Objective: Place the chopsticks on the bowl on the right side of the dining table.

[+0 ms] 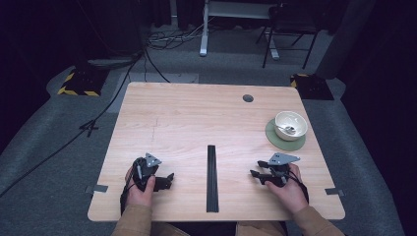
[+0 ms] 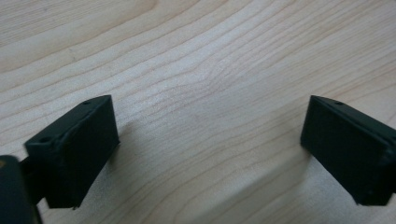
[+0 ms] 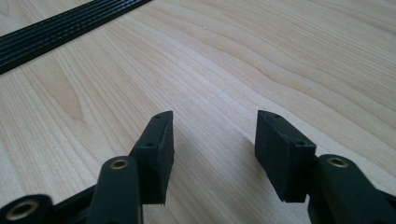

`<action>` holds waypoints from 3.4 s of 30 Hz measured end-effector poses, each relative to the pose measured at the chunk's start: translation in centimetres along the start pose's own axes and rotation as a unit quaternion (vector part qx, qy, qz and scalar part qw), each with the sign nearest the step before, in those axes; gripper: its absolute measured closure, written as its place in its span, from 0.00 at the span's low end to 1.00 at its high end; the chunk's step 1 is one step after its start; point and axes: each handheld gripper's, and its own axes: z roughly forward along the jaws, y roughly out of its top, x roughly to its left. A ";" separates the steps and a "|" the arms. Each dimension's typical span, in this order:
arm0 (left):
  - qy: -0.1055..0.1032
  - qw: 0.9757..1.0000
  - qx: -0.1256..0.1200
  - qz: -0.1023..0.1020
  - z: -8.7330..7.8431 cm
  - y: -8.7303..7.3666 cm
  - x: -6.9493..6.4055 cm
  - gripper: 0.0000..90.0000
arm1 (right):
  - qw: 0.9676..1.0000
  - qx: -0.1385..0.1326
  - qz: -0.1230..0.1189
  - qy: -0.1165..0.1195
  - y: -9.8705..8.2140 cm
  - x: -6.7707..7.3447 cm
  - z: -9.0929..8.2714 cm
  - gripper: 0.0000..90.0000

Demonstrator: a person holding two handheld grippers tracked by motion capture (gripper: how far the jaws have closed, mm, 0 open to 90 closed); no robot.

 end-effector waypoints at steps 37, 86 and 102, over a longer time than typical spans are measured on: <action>-0.011 1.000 0.004 0.014 0.1 0.2 0.2 0.00 | 0.998 0.004 -0.030 0.051 6.4 3.7 -0.6 0.43; -0.011 1.000 0.004 0.014 0.1 0.2 0.2 0.00 | 0.997 0.008 -0.049 0.060 5.0 8.8 5.2 0.35; -0.011 1.000 0.004 0.015 0.2 0.2 0.2 0.00 | 0.998 0.022 -0.045 0.048 4.6 7.7 4.5 0.34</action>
